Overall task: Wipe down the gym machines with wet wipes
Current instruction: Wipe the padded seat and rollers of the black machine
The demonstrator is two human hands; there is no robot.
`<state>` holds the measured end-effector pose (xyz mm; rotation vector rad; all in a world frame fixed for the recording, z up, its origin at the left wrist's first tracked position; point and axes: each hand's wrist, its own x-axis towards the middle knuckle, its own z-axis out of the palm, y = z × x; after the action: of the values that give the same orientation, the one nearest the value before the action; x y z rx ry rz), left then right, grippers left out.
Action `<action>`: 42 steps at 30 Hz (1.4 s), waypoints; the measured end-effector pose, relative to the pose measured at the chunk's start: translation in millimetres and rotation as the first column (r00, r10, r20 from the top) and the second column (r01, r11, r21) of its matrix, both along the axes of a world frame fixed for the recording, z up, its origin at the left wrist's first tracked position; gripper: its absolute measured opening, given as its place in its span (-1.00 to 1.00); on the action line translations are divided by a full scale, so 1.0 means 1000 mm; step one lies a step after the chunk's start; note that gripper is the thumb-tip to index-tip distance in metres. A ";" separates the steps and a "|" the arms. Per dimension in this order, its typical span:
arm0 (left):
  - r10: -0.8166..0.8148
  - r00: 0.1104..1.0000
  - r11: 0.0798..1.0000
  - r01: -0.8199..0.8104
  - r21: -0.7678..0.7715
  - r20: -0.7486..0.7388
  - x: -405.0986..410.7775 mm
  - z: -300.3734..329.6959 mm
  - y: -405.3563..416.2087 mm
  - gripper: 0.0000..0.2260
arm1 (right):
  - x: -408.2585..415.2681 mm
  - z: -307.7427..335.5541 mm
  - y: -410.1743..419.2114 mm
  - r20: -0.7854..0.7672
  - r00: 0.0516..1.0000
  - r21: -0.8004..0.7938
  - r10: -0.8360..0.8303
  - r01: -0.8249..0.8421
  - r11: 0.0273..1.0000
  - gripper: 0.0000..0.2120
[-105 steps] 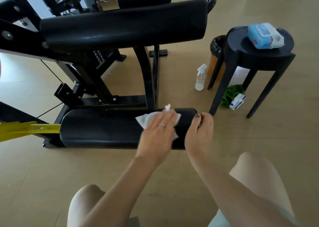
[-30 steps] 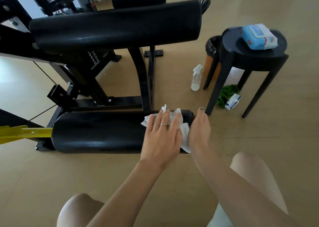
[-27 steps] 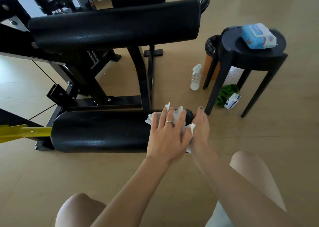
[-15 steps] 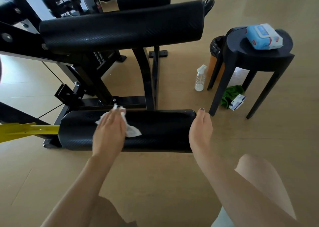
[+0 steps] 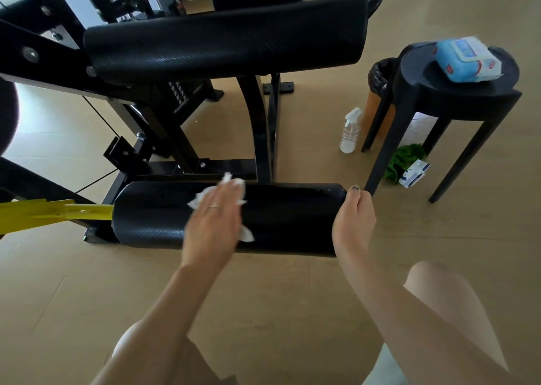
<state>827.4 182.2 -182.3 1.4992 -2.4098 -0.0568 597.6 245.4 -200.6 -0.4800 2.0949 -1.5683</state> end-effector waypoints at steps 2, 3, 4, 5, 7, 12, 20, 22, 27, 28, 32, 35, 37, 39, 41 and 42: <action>0.170 0.985 0.985 -0.170 -0.015 -0.027 0.057 -0.002 -0.018 -0.61 | 0.002 0.000 -0.001 -0.001 1.000 0.005 -0.013 0.013 1.000 -0.64; 0.237 0.971 0.971 -0.238 -0.024 -0.042 0.078 -0.003 -0.025 -0.61 | 0.002 0.001 -0.002 -0.001 1.000 0.006 -0.020 0.020 1.000 -0.64; 0.285 0.957 0.957 -0.287 -0.034 -0.058 0.090 -0.006 -0.030 -0.61 | 0.003 0.001 -0.002 -0.003 1.000 0.006 -0.023 0.023 1.000 -0.64; 0.315 0.946 0.947 -0.319 -0.048 -0.076 0.091 -0.009 -0.033 -0.60 | 0.003 0.001 -0.003 -0.005 1.000 0.005 -0.024 0.024 1.000 -0.64; 0.329 0.940 0.939 -0.336 -0.072 -0.094 0.067 -0.011 -0.029 -0.59 | 0.004 0.002 -0.003 -0.010 1.000 0.000 -0.022 0.022 1.000 -0.64; -0.046 0.999 0.995 0.046 -0.085 0.003 -0.032 -0.016 0.021 -0.53 | 0.003 0.001 0.000 -0.021 1.000 -0.011 -0.020 0.019 1.000 -0.62; 0.086 0.996 0.995 -0.084 -0.051 0.037 0.067 -0.010 -0.042 -0.53 | 0.002 -0.001 0.002 -0.040 0.999 0.006 0.010 -0.010 1.000 -0.62; 0.228 0.972 0.972 -0.230 -0.046 -0.050 0.101 -0.008 -0.057 -0.50 | 0.004 0.000 0.003 -0.056 0.998 0.008 0.015 -0.014 1.000 -0.61; 0.292 0.955 0.952 -0.295 -0.075 -0.053 0.063 -0.004 -0.045 -0.61 | 0.007 0.000 0.006 -0.121 0.992 0.014 0.025 -0.023 1.000 -0.61; 0.204 0.979 0.975 -0.203 -0.092 -0.007 0.044 -0.002 -0.031 -0.62 | 0.008 -0.001 0.008 -0.152 0.988 0.003 0.037 -0.037 0.999 -0.63; -0.115 0.993 0.992 0.115 -0.044 -0.005 -0.040 -0.002 0.029 -0.54 | 0.013 -0.013 0.023 -0.221 0.969 -0.035 0.108 -0.118 0.992 -0.73; -0.266 0.960 0.959 0.273 -0.078 0.087 -0.102 -0.016 0.049 -0.52 | 0.016 -0.021 0.031 -0.224 0.962 -0.046 0.153 -0.168 0.985 -0.72; -0.309 0.943 0.945 0.320 -0.075 0.127 -0.124 -0.019 0.052 -0.49 | 0.014 -0.024 0.036 -0.223 0.957 -0.058 0.183 -0.201 0.978 -0.70; -0.354 0.919 0.928 0.368 -0.054 0.172 -0.125 -0.016 0.048 -0.48 | 0.007 -0.019 0.038 -0.155 0.971 -0.086 0.180 -0.195 0.977 -0.70; -0.383 0.911 0.917 0.394 -0.052 0.155 -0.106 -0.007 0.037 -0.51 | -0.004 -0.006 0.028 -0.021 0.992 -0.088 0.124 -0.126 0.988 -0.60; -0.364 0.922 0.926 0.373 -0.050 0.136 -0.091 -0.002 0.030 -0.52 | -0.008 0.002 0.019 0.064 0.994 -0.059 0.083 -0.079 0.995 -0.54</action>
<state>736.5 212.0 -184.5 1.0254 -2.7319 0.0476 589.1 264.2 -198.4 -0.5188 1.9612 -1.5787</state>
